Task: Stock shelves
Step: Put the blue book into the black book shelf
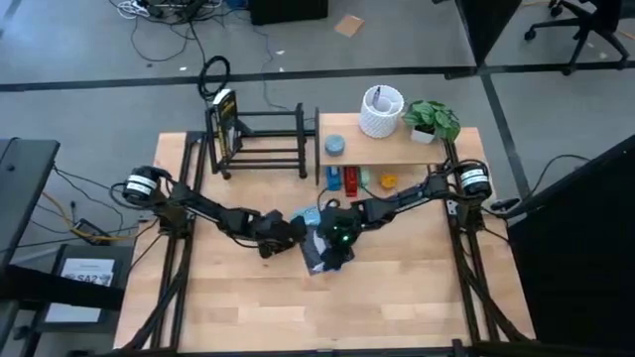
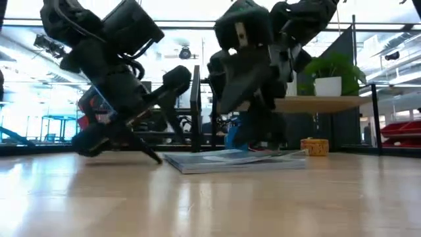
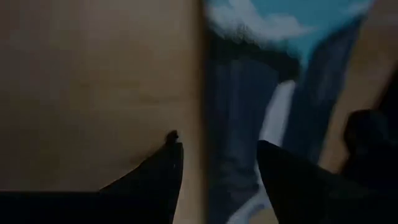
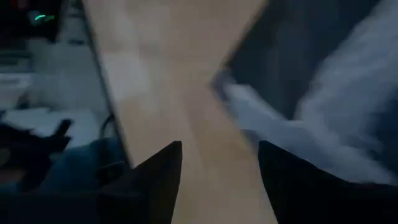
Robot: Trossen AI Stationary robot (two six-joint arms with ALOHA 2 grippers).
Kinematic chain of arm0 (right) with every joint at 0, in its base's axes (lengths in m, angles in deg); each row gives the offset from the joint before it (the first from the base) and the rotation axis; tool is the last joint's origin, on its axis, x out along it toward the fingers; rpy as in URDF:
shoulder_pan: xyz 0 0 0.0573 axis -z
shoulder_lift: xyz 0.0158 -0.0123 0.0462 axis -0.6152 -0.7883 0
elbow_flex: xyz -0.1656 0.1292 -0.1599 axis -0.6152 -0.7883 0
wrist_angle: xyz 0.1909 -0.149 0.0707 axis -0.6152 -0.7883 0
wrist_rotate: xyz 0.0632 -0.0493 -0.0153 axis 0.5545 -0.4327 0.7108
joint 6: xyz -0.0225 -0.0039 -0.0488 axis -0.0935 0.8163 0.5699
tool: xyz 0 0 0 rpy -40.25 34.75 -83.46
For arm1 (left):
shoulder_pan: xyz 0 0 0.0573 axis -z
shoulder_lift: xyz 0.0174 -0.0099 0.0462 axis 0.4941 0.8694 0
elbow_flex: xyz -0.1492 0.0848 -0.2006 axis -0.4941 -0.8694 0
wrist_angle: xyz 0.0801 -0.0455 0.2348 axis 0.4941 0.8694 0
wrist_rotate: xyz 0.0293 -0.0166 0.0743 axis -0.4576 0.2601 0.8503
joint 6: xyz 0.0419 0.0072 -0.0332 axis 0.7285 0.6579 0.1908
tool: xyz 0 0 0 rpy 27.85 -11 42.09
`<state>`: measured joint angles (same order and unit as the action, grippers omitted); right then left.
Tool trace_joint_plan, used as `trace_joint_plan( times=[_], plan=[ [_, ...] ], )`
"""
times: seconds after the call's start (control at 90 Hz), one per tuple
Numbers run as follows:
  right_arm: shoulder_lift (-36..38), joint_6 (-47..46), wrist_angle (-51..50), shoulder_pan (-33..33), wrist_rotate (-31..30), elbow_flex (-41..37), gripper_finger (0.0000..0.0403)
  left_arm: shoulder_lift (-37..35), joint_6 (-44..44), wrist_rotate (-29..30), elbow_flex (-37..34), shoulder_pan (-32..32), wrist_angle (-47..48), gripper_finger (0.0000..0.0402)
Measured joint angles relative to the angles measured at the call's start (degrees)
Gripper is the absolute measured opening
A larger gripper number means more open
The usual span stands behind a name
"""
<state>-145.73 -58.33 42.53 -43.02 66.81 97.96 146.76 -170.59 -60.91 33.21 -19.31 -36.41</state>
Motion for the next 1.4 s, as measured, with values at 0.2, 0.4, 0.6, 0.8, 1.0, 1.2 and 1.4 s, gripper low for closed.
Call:
trace_joint_plan(
  times=[0.2,0.4,0.6,0.8,1.0,1.2,1.4],
  plan=[
    [9.3,-1.5,-19.0,3.7,-9.2,0.1,0.0153,1.3,0.0,-0.8,0.0,0.0,-2.1,0.0186],
    [8.2,3.5,-30.7,9.2,-15.3,-1.1,0.0135,1.3,0.0,-0.8,0.0,0.0,-0.9,0.0186],
    [2.5,2.5,-22.3,10.7,-10.4,-2.6,0.0132,1.4,-0.1,-0.7,0.0,0.0,-0.5,0.0186],
    [0.0,-0.2,-14.6,8.7,-6.1,-2.6,0.0114,1.4,-0.1,0.9,-0.1,0.1,0.2,0.0186],
    [-0.3,-0.8,-10.1,6.6,-5.8,-2.7,0.0088,1.5,3.9,2.2,-0.3,0.1,-2.4,0.0175],
    [-0.3,-0.6,-10.7,5.9,-5.6,-2.7,0.0068,0.3,6.7,1.2,-0.4,0.3,-3.5,0.0092],
    [2.0,2.2,-16.1,5.8,-3.9,-2.7,0.005,-8.0,8.5,4.8,3.4,1.9,8.3,0.0009]
  ],
)
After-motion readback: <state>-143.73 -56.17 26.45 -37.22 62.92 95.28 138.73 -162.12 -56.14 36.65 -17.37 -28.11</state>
